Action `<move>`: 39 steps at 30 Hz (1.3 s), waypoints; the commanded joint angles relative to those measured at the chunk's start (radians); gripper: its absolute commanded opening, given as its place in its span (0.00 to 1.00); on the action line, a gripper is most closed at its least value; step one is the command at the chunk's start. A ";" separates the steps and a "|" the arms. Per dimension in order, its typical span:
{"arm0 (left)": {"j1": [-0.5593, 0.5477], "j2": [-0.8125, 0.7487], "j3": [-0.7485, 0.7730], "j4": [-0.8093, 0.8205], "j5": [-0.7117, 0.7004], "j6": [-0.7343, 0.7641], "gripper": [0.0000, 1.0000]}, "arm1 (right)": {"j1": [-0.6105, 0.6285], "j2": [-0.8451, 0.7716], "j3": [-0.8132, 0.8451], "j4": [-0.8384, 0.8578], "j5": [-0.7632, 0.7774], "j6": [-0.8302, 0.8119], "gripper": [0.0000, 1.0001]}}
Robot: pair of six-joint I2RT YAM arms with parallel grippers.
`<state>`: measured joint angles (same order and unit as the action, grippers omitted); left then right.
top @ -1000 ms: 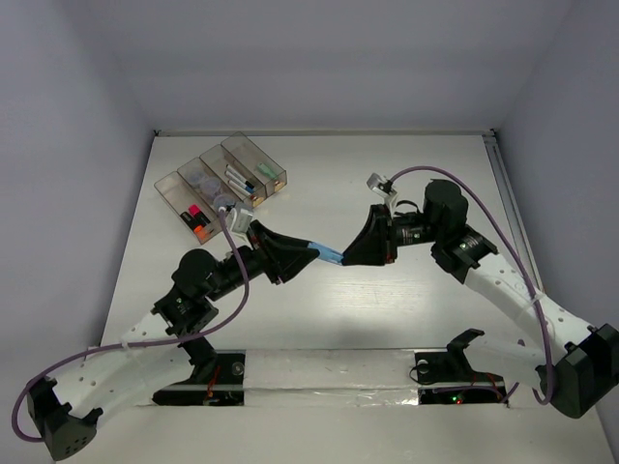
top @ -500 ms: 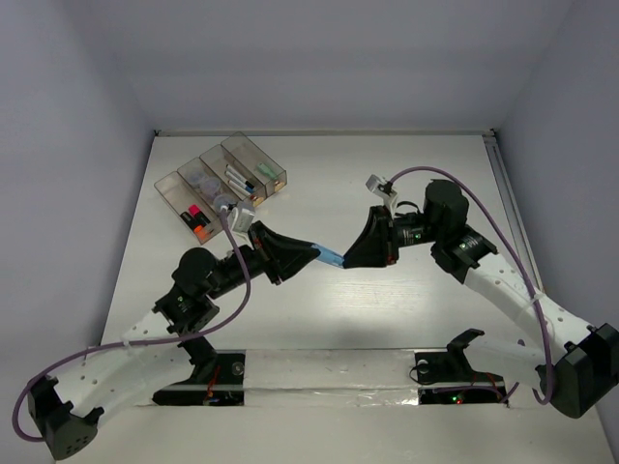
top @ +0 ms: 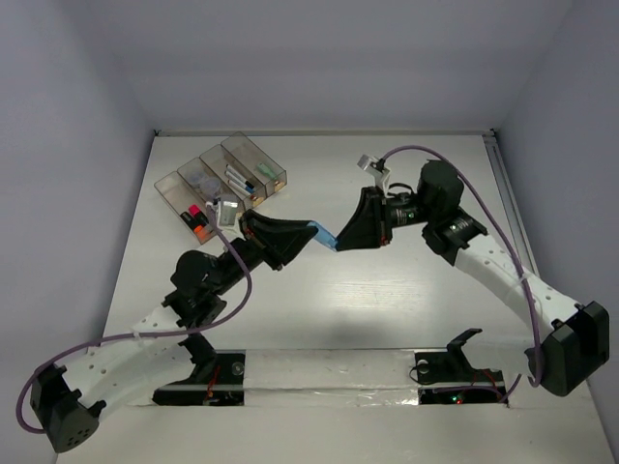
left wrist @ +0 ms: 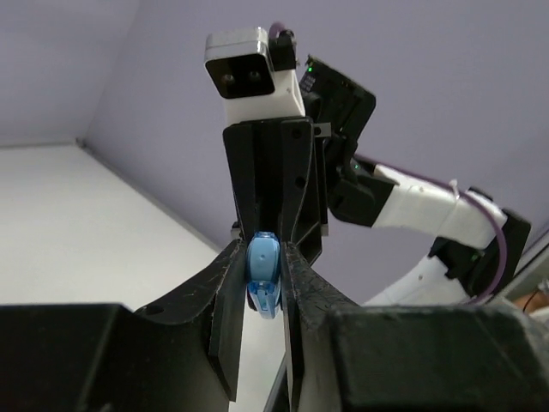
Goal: Sort the stationery into containers
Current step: Close the pen cap on the pen.
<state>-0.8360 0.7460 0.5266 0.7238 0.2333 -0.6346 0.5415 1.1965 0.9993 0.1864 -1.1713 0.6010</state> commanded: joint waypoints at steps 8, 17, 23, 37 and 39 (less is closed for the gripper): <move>-0.100 0.067 -0.128 0.028 0.130 -0.105 0.00 | -0.021 0.081 0.246 0.198 0.170 0.049 0.00; -0.088 0.061 0.010 -0.124 -0.071 0.004 0.00 | -0.021 0.042 0.064 0.205 0.226 0.057 0.00; -0.087 0.130 -0.023 0.014 -0.089 -0.094 0.00 | -0.021 -0.005 0.018 0.141 0.225 0.026 0.00; 0.037 0.050 0.081 -0.057 -0.083 -0.031 0.00 | 0.201 0.011 -0.186 0.120 0.436 -0.049 0.00; 0.049 0.055 0.095 -0.069 -0.089 -0.014 0.00 | 0.221 0.011 -0.192 0.102 0.467 -0.061 0.00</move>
<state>-0.8398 0.8101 0.4870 0.4290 0.2481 -0.6807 0.6754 1.1927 0.8593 0.4057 -0.6521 0.5514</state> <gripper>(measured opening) 0.160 0.219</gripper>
